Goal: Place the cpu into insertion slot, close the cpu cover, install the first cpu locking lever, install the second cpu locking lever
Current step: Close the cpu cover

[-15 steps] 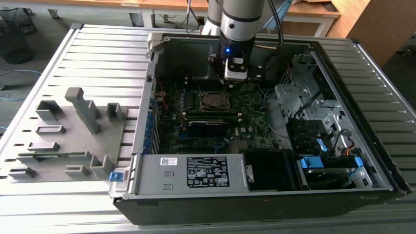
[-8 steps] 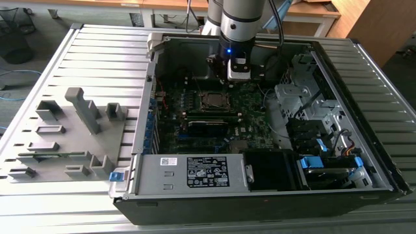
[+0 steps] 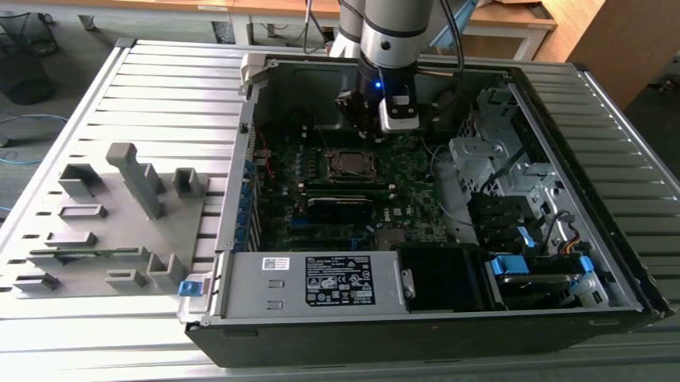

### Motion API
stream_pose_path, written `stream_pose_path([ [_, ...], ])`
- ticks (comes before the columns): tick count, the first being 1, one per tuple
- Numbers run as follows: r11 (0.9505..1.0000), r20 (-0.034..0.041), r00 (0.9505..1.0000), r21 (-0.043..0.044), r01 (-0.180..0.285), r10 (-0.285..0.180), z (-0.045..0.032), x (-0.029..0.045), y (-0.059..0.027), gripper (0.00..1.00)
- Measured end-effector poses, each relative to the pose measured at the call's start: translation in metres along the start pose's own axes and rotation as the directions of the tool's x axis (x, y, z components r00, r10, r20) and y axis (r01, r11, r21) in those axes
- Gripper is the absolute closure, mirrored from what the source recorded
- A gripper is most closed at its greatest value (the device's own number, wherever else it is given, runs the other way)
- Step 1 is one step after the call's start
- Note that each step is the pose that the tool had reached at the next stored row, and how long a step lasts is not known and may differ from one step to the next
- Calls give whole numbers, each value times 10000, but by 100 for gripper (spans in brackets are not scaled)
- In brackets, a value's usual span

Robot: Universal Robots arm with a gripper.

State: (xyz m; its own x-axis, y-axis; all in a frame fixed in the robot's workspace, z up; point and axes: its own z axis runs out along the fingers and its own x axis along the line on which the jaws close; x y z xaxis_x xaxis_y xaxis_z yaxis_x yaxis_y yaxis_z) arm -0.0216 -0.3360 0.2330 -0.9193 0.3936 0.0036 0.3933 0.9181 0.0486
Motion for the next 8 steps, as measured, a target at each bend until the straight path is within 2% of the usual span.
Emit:
stream_pose_path([
  [4,9973,-36,9973,1,733,-733,5,0,0,89],
  [8,9895,-71,9895,0,1447,-1447,10,0,0,89],
])
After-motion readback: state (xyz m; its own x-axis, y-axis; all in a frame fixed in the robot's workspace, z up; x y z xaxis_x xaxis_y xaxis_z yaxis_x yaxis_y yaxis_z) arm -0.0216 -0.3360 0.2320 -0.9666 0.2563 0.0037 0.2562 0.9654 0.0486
